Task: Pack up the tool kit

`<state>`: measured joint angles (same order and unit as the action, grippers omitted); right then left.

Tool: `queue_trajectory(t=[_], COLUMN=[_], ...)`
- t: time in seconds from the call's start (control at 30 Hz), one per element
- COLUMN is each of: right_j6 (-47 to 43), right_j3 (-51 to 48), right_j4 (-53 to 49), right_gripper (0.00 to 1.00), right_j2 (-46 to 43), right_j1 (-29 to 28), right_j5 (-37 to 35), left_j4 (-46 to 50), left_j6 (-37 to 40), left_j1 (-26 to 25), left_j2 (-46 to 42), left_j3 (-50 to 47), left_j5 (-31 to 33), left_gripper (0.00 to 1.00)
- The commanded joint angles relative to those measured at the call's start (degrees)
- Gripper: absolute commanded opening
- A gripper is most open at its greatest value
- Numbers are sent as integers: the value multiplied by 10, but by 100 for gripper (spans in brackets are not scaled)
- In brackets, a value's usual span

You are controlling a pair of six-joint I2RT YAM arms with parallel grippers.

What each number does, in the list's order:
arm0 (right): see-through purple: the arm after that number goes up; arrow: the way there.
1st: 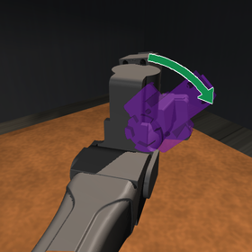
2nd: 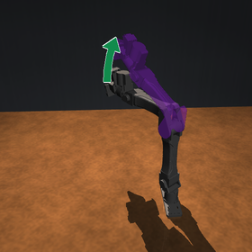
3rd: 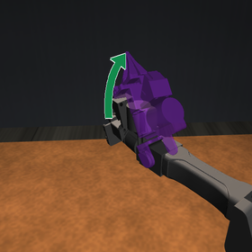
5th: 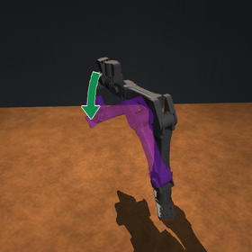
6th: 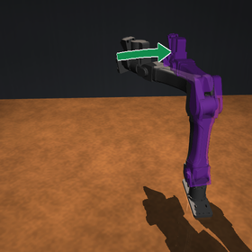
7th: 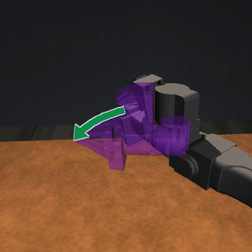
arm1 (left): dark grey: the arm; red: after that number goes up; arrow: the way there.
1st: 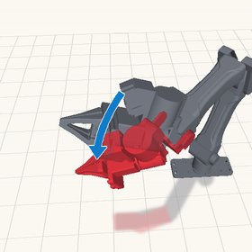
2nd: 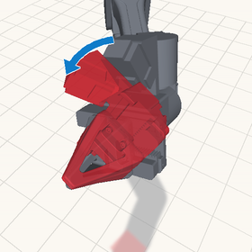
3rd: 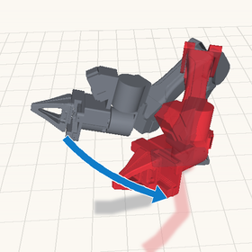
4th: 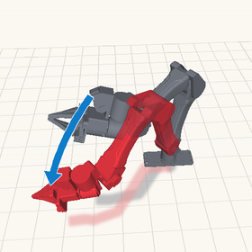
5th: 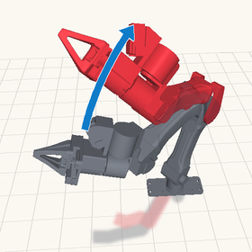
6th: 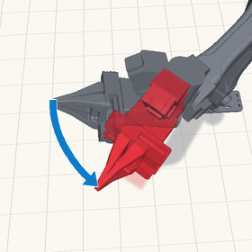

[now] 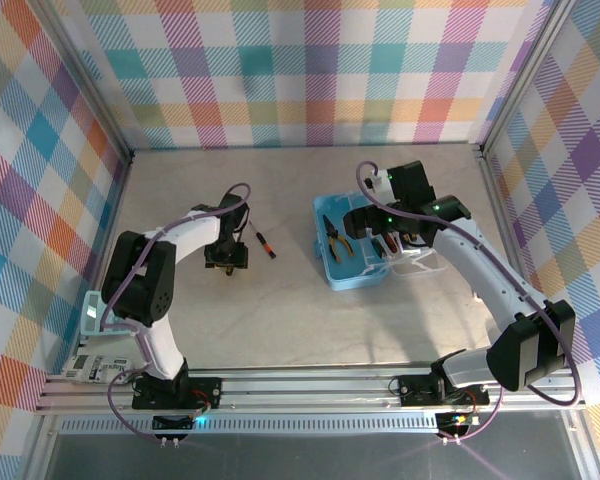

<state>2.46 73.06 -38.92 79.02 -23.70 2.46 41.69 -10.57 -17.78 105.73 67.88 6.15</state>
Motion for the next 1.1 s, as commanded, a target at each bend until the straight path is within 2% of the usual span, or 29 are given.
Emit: queue_trajectory(t=[0.0, 0.13, 0.27, 0.47, 0.67, 0.77, 0.9, 0.97, 1.07], right_j6=[1, 1, 0, -1, 2, 9, 39, 65, 114], right_j3=[-1, 2, 3, 8, 14, 18, 20, 20, 14], right_j4=[-9, -12, -15, -23, -29, -28, -11, 15, 71], right_gripper=[99, 99, 99, 99, 99, 99, 99, 99, 99], right_j2=[-5, -4, -8, -11, -18, -23, -29, -32, -31], right_j1=[-4, -4, -4, -4, -4, -4, -3, -4, -4], right_j5=[9, 8, 5, 5, 24, 53, 118, 153, 201], left_j4=[-1, -9, -15, -11, 13, 13, -47, -84, -146], left_j6=[7, 7, 8, 11, 28, 35, 28, 13, -18], left_j1=[4, 4, 5, 5, 1, -1, -5, -19, -47], left_j2=[28, 52, 69, 69, 1, -65, -157, -189, -216], left_j3=[17, 21, 29, 38, 39, 38, 31, 32, 34], left_j5=[3, -1, -11, -34, -68, -138, -335, -403, -462], left_gripper=[55, 46, 32, 2, 0, 0, 0, 0, 0])
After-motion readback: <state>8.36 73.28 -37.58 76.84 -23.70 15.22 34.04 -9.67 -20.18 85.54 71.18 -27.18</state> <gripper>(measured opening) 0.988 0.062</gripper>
